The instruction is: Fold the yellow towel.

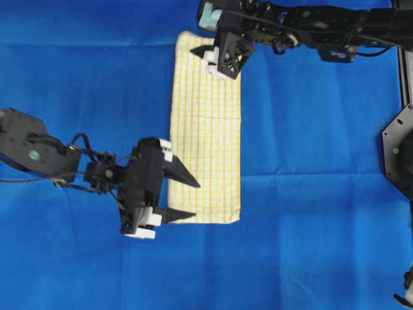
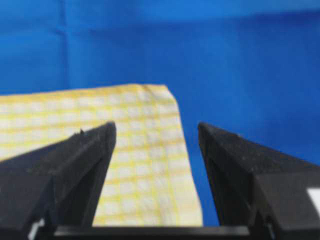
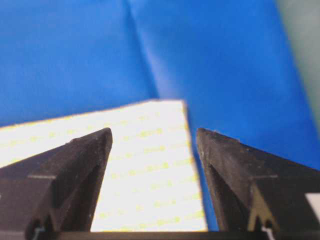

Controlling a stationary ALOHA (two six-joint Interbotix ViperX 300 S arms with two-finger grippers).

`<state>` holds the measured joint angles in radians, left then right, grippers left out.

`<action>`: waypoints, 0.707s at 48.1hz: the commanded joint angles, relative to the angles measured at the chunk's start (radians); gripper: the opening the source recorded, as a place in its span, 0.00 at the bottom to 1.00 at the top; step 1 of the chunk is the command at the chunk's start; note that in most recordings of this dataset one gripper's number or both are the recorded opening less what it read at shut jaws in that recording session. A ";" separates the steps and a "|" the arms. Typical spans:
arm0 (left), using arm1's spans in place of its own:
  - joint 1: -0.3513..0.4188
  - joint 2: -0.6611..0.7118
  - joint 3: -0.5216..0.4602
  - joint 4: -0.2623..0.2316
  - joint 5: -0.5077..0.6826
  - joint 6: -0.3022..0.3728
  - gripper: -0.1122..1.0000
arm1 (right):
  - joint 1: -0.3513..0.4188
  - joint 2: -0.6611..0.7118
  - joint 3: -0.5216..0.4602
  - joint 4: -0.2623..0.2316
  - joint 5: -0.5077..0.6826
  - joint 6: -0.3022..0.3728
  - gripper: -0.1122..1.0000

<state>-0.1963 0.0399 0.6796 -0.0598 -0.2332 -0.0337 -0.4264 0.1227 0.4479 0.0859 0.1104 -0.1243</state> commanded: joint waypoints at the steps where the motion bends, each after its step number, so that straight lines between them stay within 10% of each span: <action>1: 0.026 -0.098 -0.011 0.006 0.052 0.005 0.63 | 0.009 -0.087 0.008 -0.003 0.002 -0.006 0.69; 34: 0.311 -0.229 0.077 0.006 0.084 0.055 0.75 | 0.156 -0.583 0.445 0.046 -0.129 0.015 0.70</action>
<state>0.0982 -0.1534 0.7547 -0.0568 -0.1457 0.0245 -0.2730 -0.4172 0.8759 0.1166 -0.0015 -0.1104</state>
